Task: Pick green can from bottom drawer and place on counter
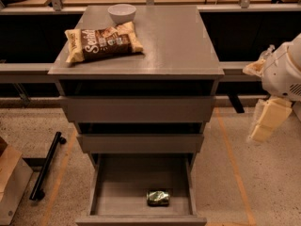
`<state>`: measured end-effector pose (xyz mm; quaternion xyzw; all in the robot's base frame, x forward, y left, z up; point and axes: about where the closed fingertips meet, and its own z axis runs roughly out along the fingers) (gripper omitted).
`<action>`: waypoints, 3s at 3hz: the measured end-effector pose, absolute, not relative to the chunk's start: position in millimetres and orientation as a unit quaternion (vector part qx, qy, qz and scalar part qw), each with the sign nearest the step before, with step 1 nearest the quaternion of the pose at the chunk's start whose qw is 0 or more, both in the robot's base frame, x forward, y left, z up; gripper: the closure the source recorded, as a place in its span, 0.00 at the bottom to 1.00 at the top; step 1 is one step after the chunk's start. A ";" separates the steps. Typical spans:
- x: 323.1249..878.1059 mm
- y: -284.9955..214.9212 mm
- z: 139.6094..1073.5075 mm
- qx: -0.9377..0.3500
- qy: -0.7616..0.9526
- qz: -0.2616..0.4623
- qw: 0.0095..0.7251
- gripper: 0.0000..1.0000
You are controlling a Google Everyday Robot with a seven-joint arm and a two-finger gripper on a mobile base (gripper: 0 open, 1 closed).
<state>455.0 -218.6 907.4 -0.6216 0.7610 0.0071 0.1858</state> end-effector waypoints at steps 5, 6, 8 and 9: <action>515.3 -184.0 731.7 -0.595 0.760 0.117 0.234 0.00; 515.3 -183.9 731.7 -0.595 0.760 0.117 0.234 0.00; 524.0 -165.3 664.0 -0.554 0.773 0.168 0.262 0.00; 541.5 -143.3 598.9 -0.538 0.774 0.196 0.270 0.00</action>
Offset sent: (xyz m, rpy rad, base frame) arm 0.0201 -0.0001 -0.0578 0.0575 0.0221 -0.0073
